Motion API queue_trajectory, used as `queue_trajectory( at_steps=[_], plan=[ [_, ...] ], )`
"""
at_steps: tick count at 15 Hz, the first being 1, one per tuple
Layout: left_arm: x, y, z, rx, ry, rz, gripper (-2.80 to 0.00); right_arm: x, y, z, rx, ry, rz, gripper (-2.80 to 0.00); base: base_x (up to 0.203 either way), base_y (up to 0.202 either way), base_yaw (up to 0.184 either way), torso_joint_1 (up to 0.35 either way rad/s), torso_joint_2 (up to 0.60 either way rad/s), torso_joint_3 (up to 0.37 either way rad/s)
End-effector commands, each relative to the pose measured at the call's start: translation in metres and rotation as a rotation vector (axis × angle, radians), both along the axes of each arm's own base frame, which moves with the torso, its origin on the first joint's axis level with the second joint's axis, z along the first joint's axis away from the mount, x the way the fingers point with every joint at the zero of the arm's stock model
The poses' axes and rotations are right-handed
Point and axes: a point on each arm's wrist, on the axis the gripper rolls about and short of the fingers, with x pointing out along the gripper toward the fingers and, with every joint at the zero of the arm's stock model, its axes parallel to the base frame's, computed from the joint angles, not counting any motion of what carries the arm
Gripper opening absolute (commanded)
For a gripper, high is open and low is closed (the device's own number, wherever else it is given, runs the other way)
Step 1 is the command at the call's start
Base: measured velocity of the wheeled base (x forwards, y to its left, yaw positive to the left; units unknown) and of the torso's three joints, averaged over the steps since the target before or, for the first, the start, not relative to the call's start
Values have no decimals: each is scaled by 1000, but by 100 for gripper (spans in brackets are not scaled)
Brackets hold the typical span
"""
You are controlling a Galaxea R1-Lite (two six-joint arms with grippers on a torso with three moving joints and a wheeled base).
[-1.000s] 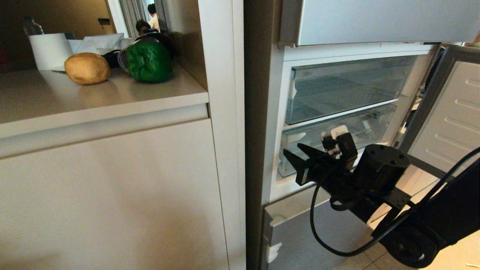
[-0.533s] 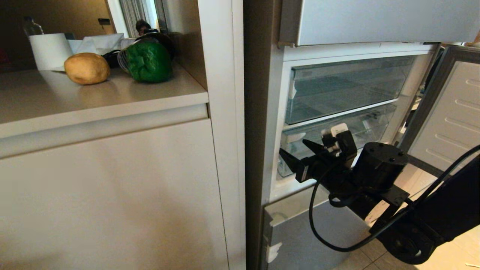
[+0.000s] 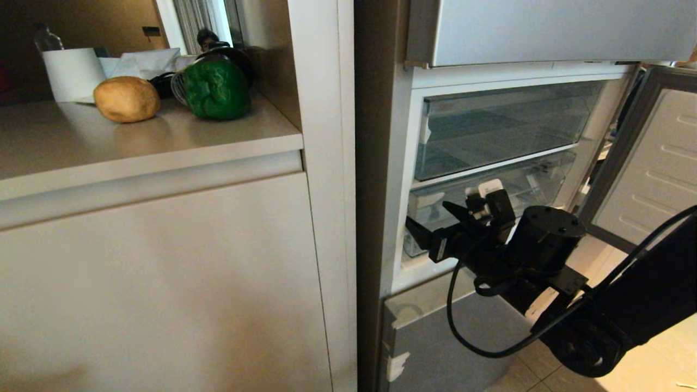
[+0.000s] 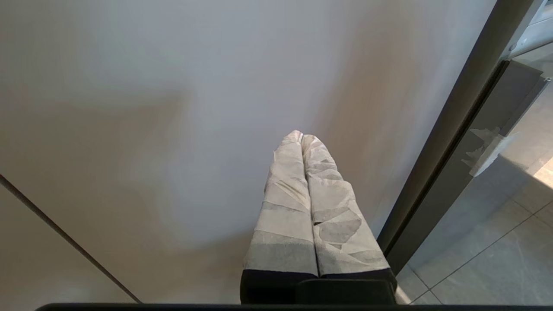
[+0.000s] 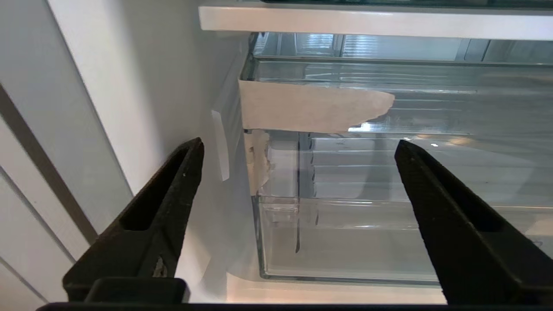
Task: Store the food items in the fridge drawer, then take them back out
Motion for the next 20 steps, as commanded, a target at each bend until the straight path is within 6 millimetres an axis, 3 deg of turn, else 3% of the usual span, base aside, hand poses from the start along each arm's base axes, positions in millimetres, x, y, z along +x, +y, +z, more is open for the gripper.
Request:
queue_trajectory(
  at_steps=[1, 7, 8, 20],
  plan=[
    [0, 0, 0, 0, 1, 0, -280, 1, -1, 0, 3, -6, -4, 0, 0, 0, 0, 0, 0, 0],
    [0, 0, 0, 0, 1, 0, -280, 1, -1, 0, 2, -5, -2, 0, 0, 0, 0, 0, 0, 0],
    [0, 0, 0, 0, 1, 0, -280, 1, -1, 0, 2, -5, -2, -280, 0, 0, 0, 0, 0, 0],
    [0, 0, 0, 0, 1, 0, -280, -2, 9, -6, -11, 6, 20, -280, 0, 0, 0, 0, 0, 0]
  ],
)
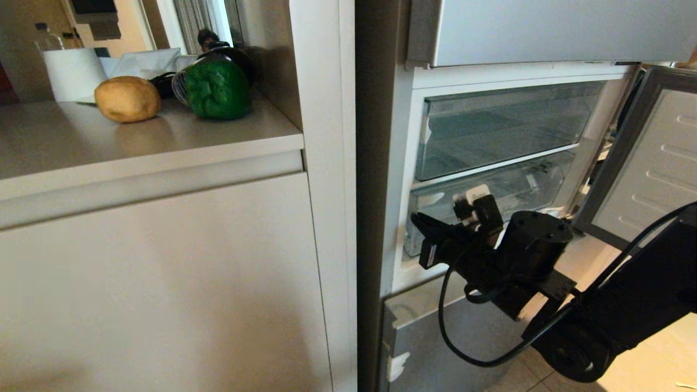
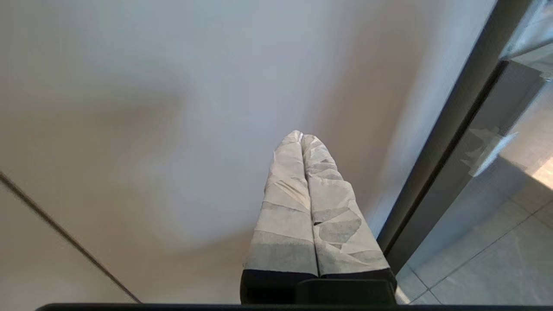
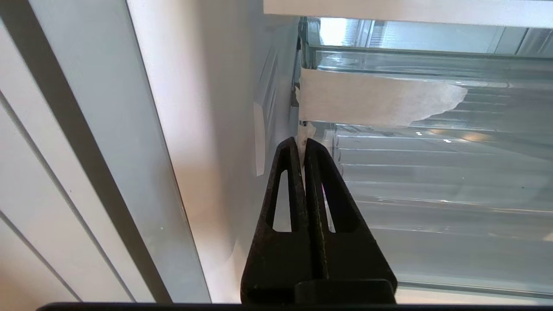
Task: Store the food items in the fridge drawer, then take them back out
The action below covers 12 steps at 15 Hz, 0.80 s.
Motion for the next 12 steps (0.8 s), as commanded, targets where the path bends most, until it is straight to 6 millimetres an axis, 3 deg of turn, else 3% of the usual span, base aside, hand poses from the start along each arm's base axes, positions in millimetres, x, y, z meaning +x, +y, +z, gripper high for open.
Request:
queue_trajectory(
  at_steps=[1, 6, 12],
  plan=[
    [0, 0, 0, 0, 2, 1, -280, -2, 0, 0, -1, -1, 1, -280, 0, 0, 0, 0, 0, 0],
    [0, 0, 0, 0, 2, 1, -280, -21, -6, 11, 6, -11, 5, -280, 0, 0, 0, 0, 0, 0],
    [0, 0, 0, 0, 2, 1, -280, -57, 3, 15, 3, 5, 23, -280, 0, 0, 0, 0, 0, 0]
  ],
)
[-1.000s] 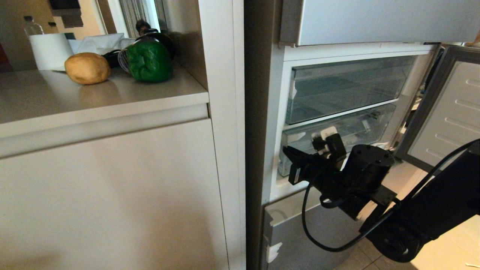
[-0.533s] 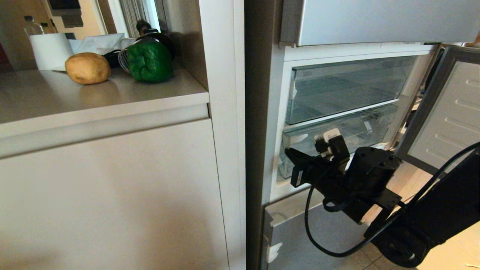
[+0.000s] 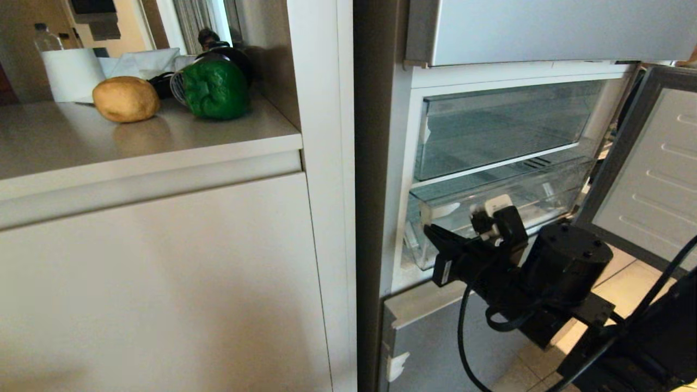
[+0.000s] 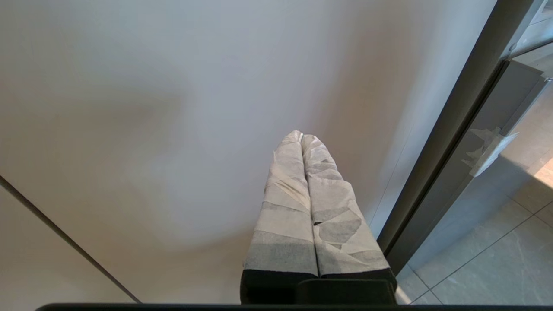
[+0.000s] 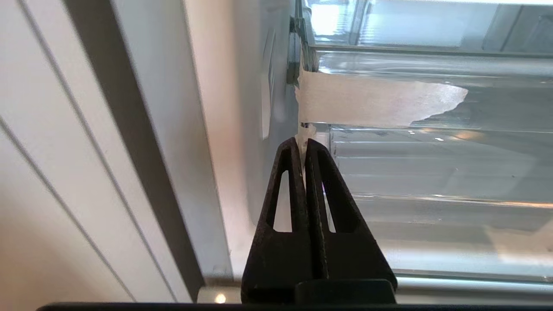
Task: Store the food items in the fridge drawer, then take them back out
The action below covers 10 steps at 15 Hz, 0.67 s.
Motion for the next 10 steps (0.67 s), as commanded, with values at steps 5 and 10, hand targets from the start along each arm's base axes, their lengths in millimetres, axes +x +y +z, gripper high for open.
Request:
queue_trajectory(
  at_steps=[5, 10],
  plan=[
    [0, 0, 0, 0, 2, 0, -280, -46, 5, 15, 26, -18, -5, -280, 0, 0, 0, 0, 0, 0],
    [0, 0, 0, 0, 2, 0, -280, -76, -7, 20, 28, -19, 8, -280, 0, 0, 0, 0, 0, 0]
  ],
)
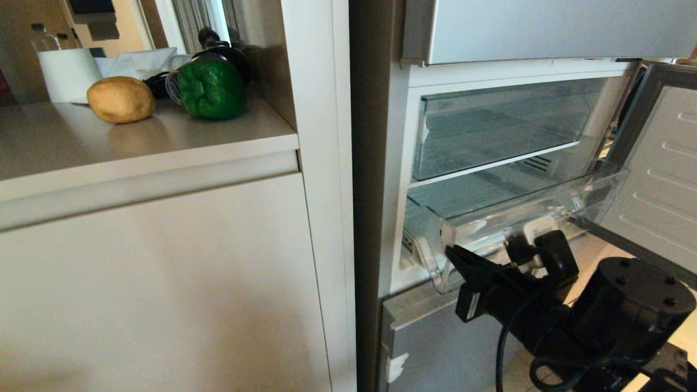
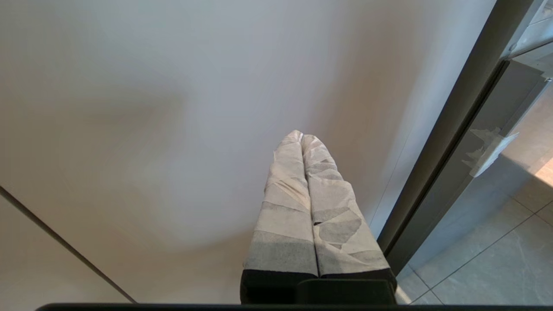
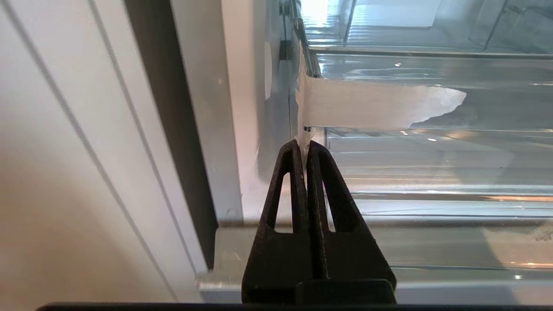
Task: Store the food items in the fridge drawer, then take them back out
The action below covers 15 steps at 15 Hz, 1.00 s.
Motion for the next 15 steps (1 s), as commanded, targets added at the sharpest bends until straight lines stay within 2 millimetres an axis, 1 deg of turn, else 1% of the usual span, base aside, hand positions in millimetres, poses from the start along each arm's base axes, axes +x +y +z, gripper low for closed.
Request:
queue_trajectory(
  at_steps=[1, 4, 7, 9, 11, 12, 13, 15],
  plan=[
    [0, 0, 0, 0, 3, 0, -280, -11, -9, 9, 28, -29, 12, -280, 0, 0, 0, 0, 0, 0],
    [0, 0, 0, 0, 2, 0, -280, -22, -16, 11, 31, -34, 23, -280, 0, 0, 0, 0, 0, 0],
    [0, 0, 0, 0, 2, 0, -280, -37, -19, 8, 20, -23, 65, -280, 0, 0, 0, 0, 0, 0],
    [0, 0, 0, 0, 2, 0, -280, -47, -19, 10, 27, -27, 92, -280, 0, 0, 0, 0, 0, 0],
    [0, 0, 0, 0, 2, 0, -280, -53, -19, 10, 31, -27, 82, -280, 0, 0, 0, 0, 0, 0],
    [0, 0, 0, 0, 3, 0, -280, -54, -19, 10, 29, -25, 82, -167, 0, 0, 0, 0, 0, 0],
    [0, 0, 0, 0, 2, 0, -280, -54, -20, 10, 30, -26, 83, 0, 0, 0, 0, -33, -24, 26],
    [0, 0, 0, 0, 2, 0, -280, -57, -22, 12, 38, -32, 85, 0, 0, 0, 0, 0, 0, 0]
  ],
)
